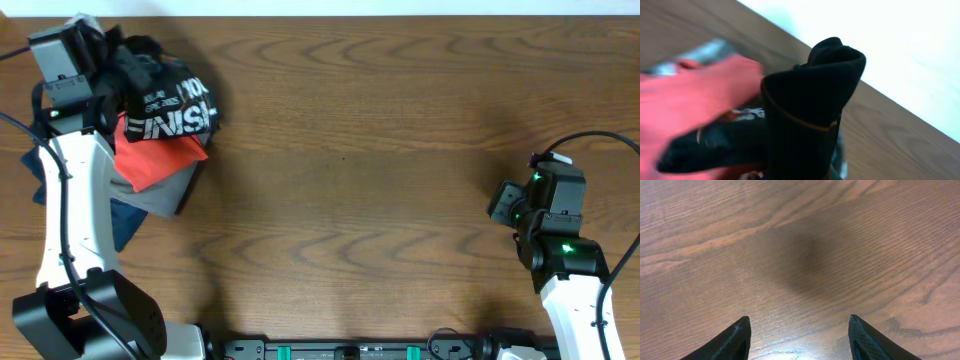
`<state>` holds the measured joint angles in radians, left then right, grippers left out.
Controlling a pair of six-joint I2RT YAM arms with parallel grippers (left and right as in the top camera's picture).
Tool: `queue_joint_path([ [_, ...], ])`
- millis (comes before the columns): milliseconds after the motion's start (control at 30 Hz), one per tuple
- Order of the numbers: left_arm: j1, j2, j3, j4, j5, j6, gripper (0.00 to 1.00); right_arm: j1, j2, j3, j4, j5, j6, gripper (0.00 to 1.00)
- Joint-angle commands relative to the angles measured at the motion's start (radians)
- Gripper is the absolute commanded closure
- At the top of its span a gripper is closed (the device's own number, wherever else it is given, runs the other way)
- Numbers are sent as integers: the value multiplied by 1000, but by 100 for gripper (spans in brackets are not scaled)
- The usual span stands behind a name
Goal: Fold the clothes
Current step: 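Place the jersey on top of the stack and open the left gripper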
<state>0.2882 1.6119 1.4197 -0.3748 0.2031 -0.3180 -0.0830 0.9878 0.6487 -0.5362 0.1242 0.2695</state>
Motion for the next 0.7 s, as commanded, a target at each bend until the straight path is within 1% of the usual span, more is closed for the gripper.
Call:
queue_joint_path([
  [0, 35, 12, -3, 33, -199, -1, 94, -10, -6, 14, 1, 11, -6, 39],
  [267, 144, 138, -3, 116, -200, -2, 93, -10, -6, 14, 1, 10, -6, 39],
  [300, 157, 156, -3, 127, -192, -2, 86, -10, -6, 14, 0, 6, -6, 39],
  [333, 167, 171, -3, 136, -183, -2, 62, -10, -6, 14, 0, 2, -6, 39],
  [367, 175, 182, -3, 139, -169, -2, 43, -10, -6, 14, 0, -1, -6, 39],
  [400, 182, 188, -3, 137, -157, -1, 30, -10, -6, 14, 0, -1, -6, 39],
  [467, 197, 190, -2, 134, -138, -1, 19, -10, -6, 14, 0, 0, -5, 39],
  [500, 205, 182, -1, 134, -127, -1, 16, -10, -6, 14, 0, 0, -6, 38],
  [600, 224, 140, 3, 146, -48, -2, 13, -10, -6, 14, 1, 0, -6, 37],
  [667, 231, 93, 4, 150, 40, -2, 8, -10, -6, 14, 2, 0, -18, 36],
])
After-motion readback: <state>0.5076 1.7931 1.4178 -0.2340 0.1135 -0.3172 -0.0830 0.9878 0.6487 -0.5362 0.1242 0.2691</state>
